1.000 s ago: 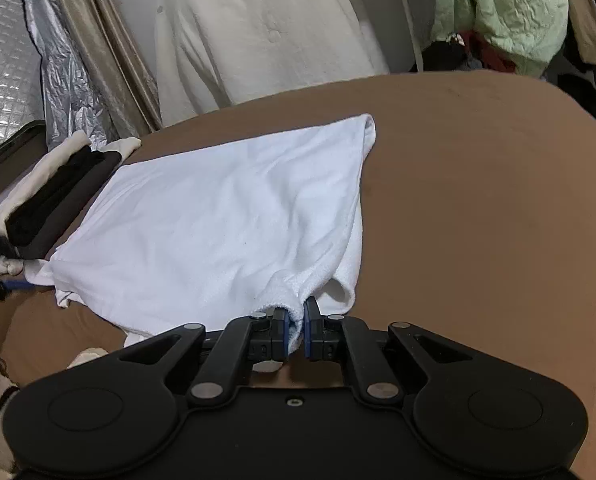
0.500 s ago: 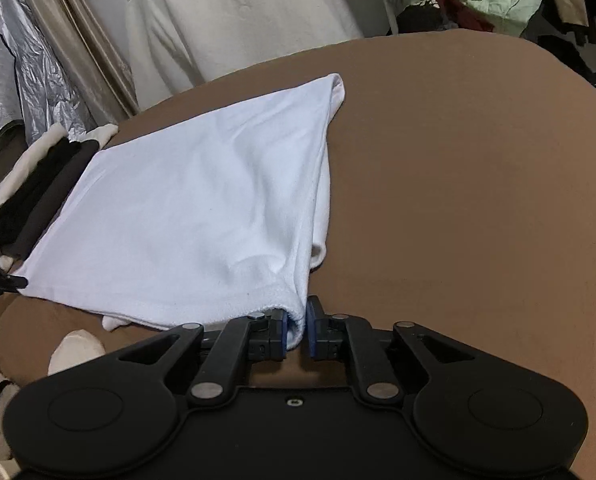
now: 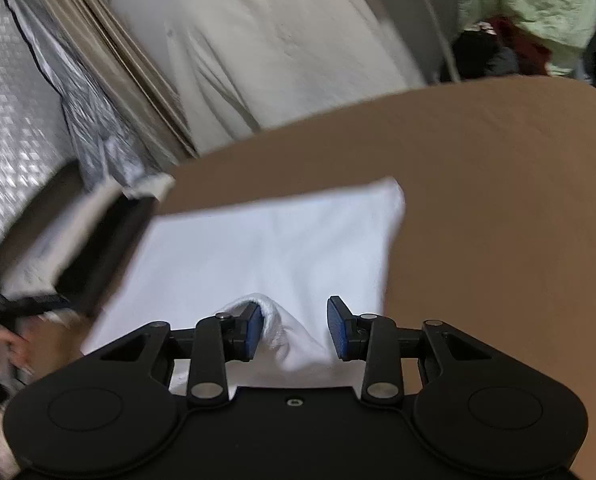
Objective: Fold clothes
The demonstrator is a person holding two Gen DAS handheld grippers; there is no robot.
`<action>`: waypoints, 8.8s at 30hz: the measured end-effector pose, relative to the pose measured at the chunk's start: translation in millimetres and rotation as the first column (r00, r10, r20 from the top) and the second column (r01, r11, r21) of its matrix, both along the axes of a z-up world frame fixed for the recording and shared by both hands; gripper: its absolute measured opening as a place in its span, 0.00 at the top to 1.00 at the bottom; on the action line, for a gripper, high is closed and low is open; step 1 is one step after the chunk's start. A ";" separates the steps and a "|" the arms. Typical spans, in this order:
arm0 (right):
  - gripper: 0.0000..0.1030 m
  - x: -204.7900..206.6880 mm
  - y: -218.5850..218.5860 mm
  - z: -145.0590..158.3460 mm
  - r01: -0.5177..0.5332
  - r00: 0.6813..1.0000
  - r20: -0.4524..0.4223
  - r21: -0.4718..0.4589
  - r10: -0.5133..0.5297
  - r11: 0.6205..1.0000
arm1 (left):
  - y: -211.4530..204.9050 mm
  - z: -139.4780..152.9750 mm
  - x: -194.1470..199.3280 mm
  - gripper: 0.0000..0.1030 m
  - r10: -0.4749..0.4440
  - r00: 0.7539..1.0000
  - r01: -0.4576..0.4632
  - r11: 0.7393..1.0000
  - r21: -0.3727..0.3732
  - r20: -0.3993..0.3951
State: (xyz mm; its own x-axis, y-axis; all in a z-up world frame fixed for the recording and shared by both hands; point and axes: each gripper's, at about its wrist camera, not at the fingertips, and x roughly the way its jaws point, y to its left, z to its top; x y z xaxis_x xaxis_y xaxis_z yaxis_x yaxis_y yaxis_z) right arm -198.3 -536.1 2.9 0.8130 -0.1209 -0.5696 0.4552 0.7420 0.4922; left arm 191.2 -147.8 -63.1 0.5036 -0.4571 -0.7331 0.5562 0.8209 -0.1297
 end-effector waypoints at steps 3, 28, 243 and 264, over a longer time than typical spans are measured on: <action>0.56 19.4 -21.7 25.5 -0.008 0.998 0.070 0.058 0.004 0.998 | -16.5 -0.9 17.9 0.55 -0.055 0.998 0.053 0.996 -0.068 -0.025; 0.82 102.4 -122.4 -75.5 0.091 0.994 -0.063 0.114 -0.084 0.989 | -134.0 -51.1 82.7 1.00 -0.377 0.920 0.341 0.904 -0.257 -0.104; 0.82 334.7 68.2 51.5 -0.319 0.933 -0.261 -0.287 0.247 0.903 | -122.7 104.0 -149.1 0.92 -0.184 0.943 0.244 0.949 -0.199 0.277; 0.45 338.5 61.6 -0.3 -0.319 0.939 0.086 -0.139 0.333 0.937 | -36.7 15.4 -70.4 0.94 0.319 0.926 -0.376 0.840 -0.391 -0.204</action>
